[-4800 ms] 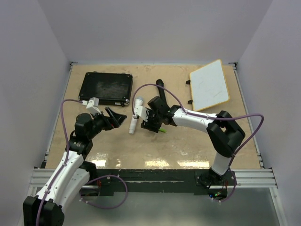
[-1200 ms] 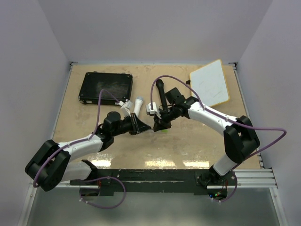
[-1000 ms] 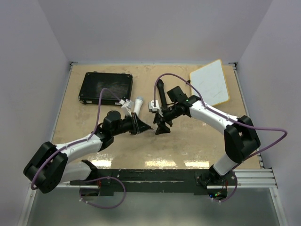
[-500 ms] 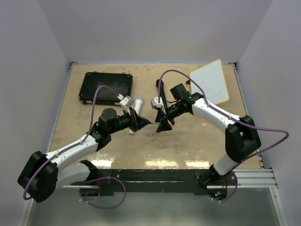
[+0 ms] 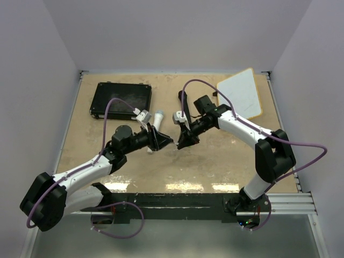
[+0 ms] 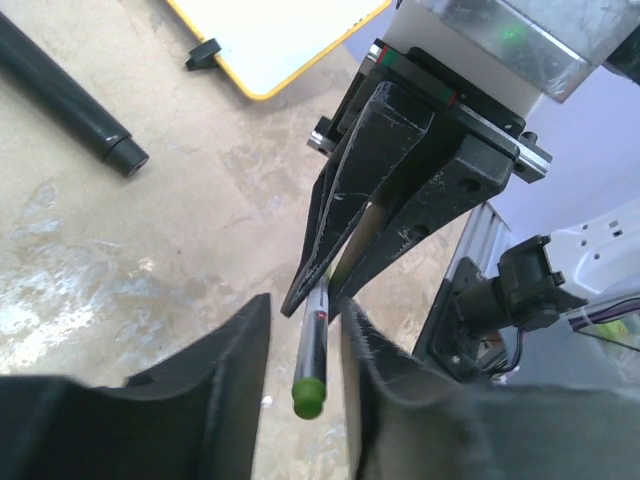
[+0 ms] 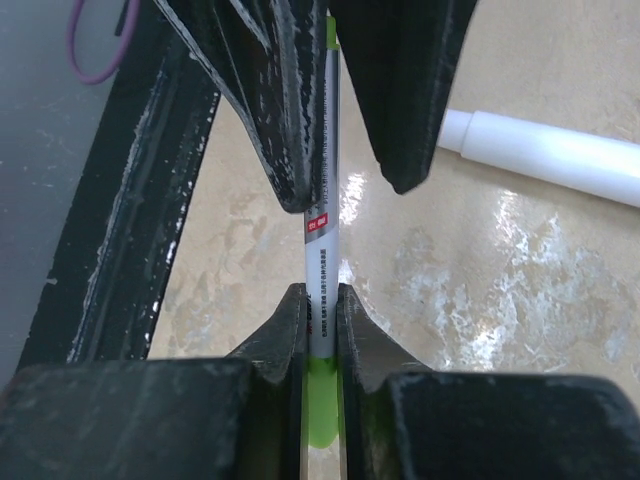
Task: Write a sentence on the whiteboard
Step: Pass from the left arm to the right, then pass from the right arm to the left
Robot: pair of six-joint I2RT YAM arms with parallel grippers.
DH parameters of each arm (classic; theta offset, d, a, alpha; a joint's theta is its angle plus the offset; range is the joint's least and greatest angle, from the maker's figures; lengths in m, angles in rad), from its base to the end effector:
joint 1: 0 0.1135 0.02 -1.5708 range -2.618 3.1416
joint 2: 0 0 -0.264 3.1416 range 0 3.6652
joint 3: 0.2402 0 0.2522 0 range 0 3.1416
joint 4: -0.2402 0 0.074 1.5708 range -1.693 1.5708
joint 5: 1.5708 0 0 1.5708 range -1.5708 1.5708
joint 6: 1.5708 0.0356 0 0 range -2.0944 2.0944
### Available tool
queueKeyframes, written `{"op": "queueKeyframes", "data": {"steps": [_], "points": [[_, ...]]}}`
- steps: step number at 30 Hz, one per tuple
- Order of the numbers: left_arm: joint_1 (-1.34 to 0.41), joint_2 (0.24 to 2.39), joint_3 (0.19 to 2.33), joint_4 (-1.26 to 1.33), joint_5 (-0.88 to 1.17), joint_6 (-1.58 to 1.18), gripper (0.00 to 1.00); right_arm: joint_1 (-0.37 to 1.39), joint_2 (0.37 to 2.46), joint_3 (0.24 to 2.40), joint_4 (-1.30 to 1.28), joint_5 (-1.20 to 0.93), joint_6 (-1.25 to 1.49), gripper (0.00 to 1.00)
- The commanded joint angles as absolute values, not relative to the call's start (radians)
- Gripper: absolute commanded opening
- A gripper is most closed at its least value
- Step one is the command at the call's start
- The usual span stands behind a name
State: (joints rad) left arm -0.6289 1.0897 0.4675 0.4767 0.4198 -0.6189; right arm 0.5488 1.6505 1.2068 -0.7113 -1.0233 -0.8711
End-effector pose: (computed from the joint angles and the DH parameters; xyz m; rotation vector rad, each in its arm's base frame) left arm 0.1833 -0.1513 0.2381 0.3496 1.8473 -1.2532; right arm 0.2618 0.1957 0.2410 -1.7187 1.5787 1.2060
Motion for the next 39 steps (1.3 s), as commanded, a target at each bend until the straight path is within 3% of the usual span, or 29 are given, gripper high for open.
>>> {"op": "queueKeyframes", "data": {"steps": [1, 6, 21, 39], "points": [[-0.629, 1.078, 0.408, 0.670, 0.422, -0.701, 0.45, 0.554, 1.652, 1.252, -0.750, -1.127, -0.870, 0.00], [-0.629, 1.089, 0.397, 0.716, 0.429, -0.710, 0.47, 0.552, 1.652, 1.253, -0.742, -1.152, -0.850, 0.00], [-0.663, 1.152, 0.408, 0.772, 0.417, -0.716, 0.39, 0.546, 1.651, 1.221, -0.595, -1.161, -0.675, 0.00], [-0.681, 1.161, 0.433, 0.749, 0.388, -0.701, 0.27, 0.543, 1.661, 1.213, -0.589, -1.161, -0.676, 0.00]]}}
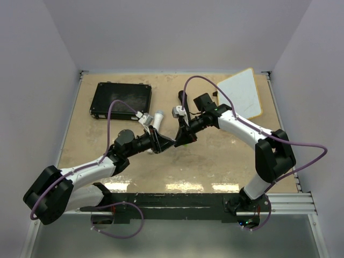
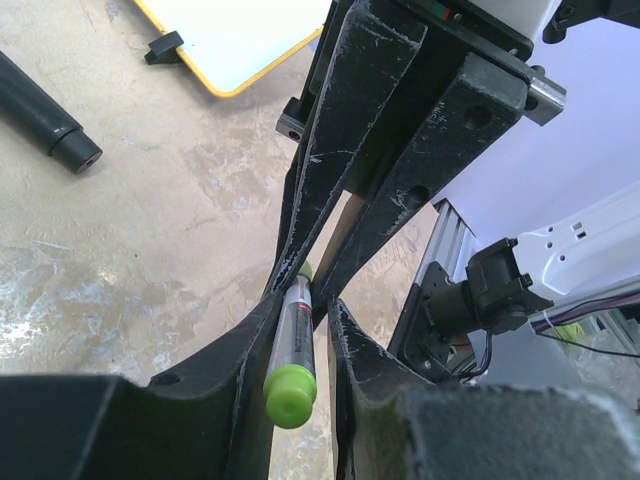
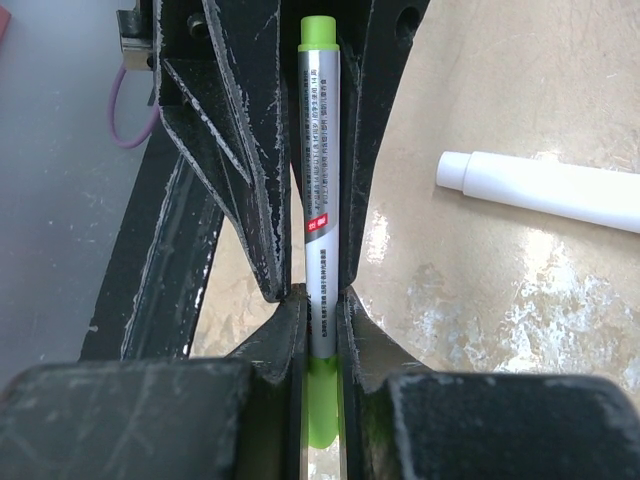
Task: Write a sentence on the whiteboard
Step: Pass from the right arm to the left
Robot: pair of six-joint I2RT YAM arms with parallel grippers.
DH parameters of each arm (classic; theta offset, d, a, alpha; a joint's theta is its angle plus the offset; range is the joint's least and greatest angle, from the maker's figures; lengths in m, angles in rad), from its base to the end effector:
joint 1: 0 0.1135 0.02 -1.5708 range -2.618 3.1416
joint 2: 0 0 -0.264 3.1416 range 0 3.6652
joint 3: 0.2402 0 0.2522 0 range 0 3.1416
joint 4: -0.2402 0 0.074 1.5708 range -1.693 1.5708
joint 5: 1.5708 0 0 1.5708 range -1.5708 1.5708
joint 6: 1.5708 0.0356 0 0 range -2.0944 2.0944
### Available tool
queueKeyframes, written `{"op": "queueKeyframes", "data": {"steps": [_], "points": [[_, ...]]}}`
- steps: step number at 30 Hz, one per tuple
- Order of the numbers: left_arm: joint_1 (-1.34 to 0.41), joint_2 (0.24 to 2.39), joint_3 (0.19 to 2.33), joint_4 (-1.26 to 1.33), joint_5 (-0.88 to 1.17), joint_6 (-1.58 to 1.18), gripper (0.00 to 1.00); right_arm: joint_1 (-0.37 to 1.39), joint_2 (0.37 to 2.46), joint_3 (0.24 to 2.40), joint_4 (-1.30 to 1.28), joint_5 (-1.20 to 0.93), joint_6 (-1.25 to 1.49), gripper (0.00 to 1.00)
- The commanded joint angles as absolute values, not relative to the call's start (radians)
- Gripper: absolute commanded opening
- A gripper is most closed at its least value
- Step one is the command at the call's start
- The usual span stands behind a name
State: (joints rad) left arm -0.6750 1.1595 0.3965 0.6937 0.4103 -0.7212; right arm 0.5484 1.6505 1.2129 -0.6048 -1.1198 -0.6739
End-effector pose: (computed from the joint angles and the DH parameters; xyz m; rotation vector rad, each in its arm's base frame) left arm 0.1780 -0.1607 0.2222 0.3074 1.8052 -1.3646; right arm 0.2679 0.2012 0.2499 -1.5846 1.6047 1.3532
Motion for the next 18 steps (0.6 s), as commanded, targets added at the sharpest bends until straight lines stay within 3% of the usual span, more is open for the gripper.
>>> {"op": "queueKeyframes", "data": {"steps": [1, 18], "points": [[-0.681, 1.158, 0.433, 0.749, 0.387, -0.700, 0.28, 0.543, 1.661, 1.215, -0.592, -1.161, -0.680, 0.00], [-0.681, 1.124, 0.428, 0.719, 0.333, -0.690, 0.32, 0.543, 1.671, 1.220, -0.617, -1.166, -0.706, 0.00]]}}
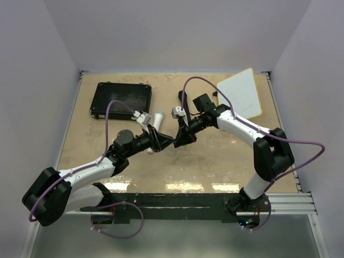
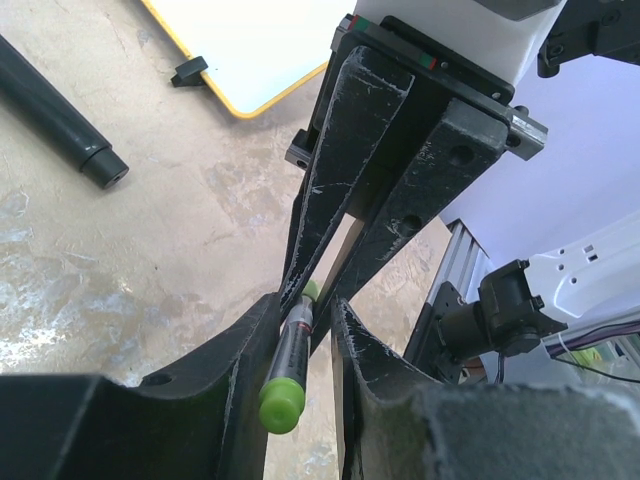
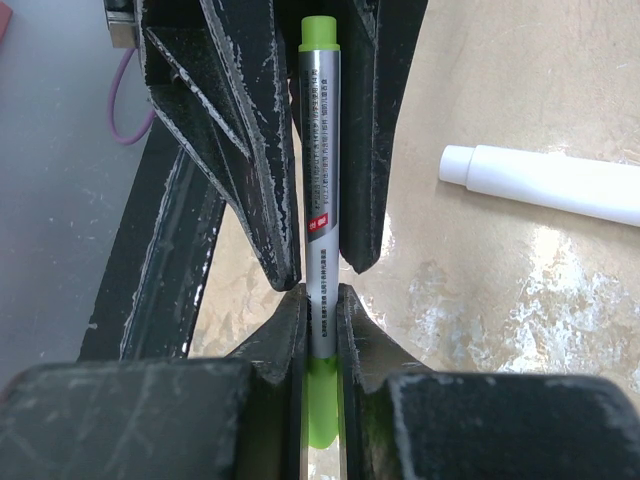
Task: Write a sentence on the whiteboard
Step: Pass from the right arm to the left
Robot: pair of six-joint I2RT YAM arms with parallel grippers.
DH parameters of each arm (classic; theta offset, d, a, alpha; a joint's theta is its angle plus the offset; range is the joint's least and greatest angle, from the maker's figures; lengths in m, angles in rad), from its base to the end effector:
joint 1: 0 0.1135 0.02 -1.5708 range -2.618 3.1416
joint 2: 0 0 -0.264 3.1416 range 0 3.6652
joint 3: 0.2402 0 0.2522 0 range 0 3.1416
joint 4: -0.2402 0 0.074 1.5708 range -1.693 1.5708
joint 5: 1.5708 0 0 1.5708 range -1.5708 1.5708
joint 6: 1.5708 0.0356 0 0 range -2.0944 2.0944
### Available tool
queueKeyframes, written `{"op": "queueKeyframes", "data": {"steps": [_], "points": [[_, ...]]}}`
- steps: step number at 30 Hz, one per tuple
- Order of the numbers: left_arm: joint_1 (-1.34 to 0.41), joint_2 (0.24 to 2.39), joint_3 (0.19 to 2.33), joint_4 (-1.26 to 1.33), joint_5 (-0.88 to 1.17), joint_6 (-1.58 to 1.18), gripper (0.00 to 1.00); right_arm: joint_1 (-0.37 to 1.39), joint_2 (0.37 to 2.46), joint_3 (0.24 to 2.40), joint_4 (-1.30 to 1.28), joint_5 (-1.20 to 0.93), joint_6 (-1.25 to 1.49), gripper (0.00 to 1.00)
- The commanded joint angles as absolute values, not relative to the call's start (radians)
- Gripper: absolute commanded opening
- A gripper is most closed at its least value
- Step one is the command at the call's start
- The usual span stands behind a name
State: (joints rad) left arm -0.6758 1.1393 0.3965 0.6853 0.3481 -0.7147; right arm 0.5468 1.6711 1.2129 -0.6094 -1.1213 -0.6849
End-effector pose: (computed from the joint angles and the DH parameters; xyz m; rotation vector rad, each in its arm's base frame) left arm 0.1780 -0.1583 0.2256 0.2608 1.7853 -1.3168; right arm 0.2702 0.2020 0.2432 -1.5876 1.6183 1.3621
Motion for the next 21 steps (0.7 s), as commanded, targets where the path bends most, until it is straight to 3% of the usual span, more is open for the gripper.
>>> {"op": "queueKeyframes", "data": {"steps": [1, 13, 21], "points": [[-0.681, 1.130, 0.431, 0.719, 0.336, -0.692, 0.31, 0.545, 1.671, 1.221, -0.617, -1.167, -0.706, 0.00], [-0.680, 1.155, 0.442, 0.709, 0.347, -0.692, 0.20, 0.543, 1.672, 1.223, -0.627, -1.164, -0.721, 0.00], [-0.681, 1.154, 0.472, 0.641, 0.353, -0.658, 0.31, 0.545, 1.674, 1.230, -0.660, -1.137, -0.767, 0.00]]}}
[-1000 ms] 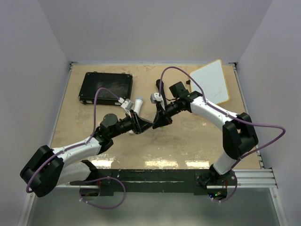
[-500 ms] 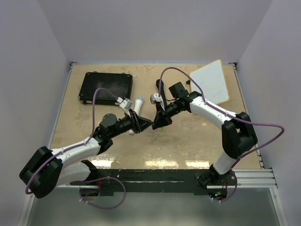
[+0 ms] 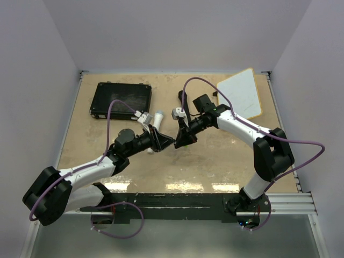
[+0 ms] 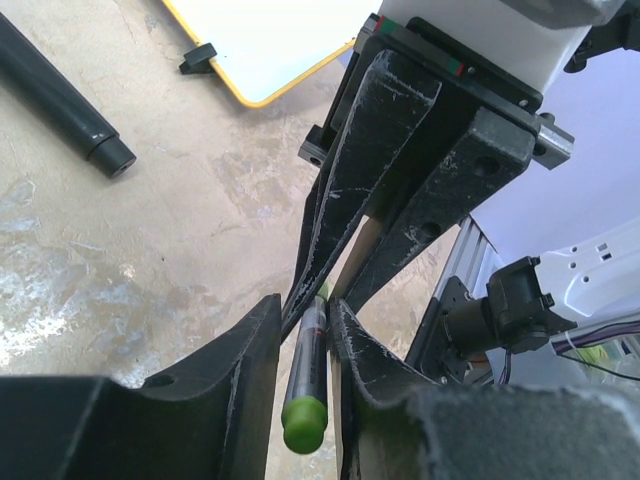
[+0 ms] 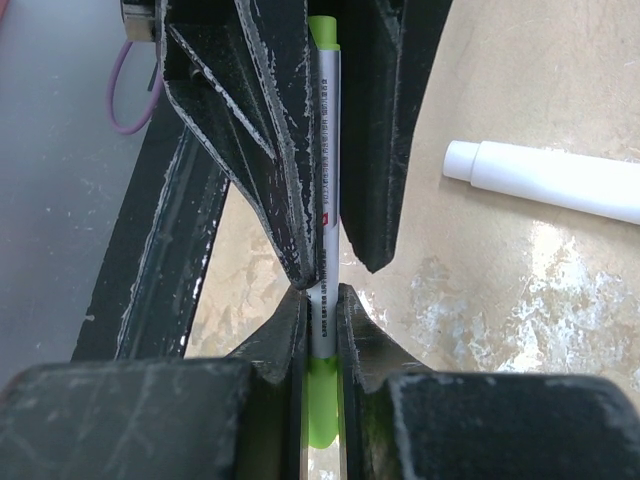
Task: Write a sentence on the whiteboard
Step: Pass from the right arm to the left
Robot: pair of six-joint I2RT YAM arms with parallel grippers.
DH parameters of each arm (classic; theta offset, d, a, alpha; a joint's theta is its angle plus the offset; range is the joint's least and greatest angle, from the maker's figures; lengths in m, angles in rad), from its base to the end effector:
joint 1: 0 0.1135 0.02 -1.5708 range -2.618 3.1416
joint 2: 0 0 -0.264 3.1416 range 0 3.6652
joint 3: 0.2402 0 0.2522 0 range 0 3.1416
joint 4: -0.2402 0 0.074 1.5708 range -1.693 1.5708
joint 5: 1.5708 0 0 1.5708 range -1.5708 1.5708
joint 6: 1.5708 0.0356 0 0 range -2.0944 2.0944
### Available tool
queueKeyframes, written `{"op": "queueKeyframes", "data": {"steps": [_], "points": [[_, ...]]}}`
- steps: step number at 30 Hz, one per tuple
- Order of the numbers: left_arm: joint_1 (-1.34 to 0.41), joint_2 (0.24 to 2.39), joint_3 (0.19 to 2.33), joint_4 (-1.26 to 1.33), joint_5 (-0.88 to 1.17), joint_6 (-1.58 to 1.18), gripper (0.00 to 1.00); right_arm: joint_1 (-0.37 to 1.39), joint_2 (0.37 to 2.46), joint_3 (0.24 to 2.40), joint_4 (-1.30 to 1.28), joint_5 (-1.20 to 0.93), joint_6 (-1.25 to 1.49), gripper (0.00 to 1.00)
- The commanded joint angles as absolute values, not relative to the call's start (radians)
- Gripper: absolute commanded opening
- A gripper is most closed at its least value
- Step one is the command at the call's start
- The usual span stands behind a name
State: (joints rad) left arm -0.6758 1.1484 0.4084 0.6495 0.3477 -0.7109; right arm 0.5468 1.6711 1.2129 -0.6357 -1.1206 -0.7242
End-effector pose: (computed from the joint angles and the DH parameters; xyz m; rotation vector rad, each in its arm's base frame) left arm 0.1798 -0.1597 0.2237 0.2593 1.8200 -1.3048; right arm 0.2684 0.2009 0.2421 -1.6094 1.6049 1.3557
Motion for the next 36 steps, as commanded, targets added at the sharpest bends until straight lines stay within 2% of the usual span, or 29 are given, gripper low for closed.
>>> {"op": "queueKeyframes", "data": {"steps": [1, 10, 24, 27, 30, 31, 32, 36], "points": [[-0.681, 1.154, 0.477, 0.615, 0.354, -0.652, 0.31, 0.546, 1.671, 1.230, -0.664, -1.134, -0.770, 0.00], [-0.681, 1.161, 0.508, 0.549, 0.379, -0.624, 0.31, 0.551, 1.674, 1.232, -0.676, -1.126, -0.790, 0.00], [-0.681, 1.193, 0.549, 0.494, 0.446, -0.581, 0.26, 0.551, 1.674, 1.235, -0.683, -1.121, -0.798, 0.00], [-0.681, 1.195, 0.551, 0.494, 0.456, -0.581, 0.23, 0.551, 1.672, 1.235, -0.684, -1.123, -0.799, 0.00], [-0.681, 1.195, 0.554, 0.494, 0.460, -0.580, 0.15, 0.551, 1.674, 1.235, -0.684, -1.121, -0.799, 0.00], [-0.680, 1.195, 0.555, 0.495, 0.462, -0.578, 0.05, 0.549, 1.674, 1.235, -0.684, -1.121, -0.801, 0.00], [-0.681, 1.195, 0.555, 0.494, 0.462, -0.580, 0.01, 0.551, 1.674, 1.235, -0.686, -1.121, -0.801, 0.00], [-0.680, 1.189, 0.557, 0.491, 0.466, -0.578, 0.00, 0.551, 1.674, 1.236, -0.689, -1.118, -0.807, 0.00]]}}
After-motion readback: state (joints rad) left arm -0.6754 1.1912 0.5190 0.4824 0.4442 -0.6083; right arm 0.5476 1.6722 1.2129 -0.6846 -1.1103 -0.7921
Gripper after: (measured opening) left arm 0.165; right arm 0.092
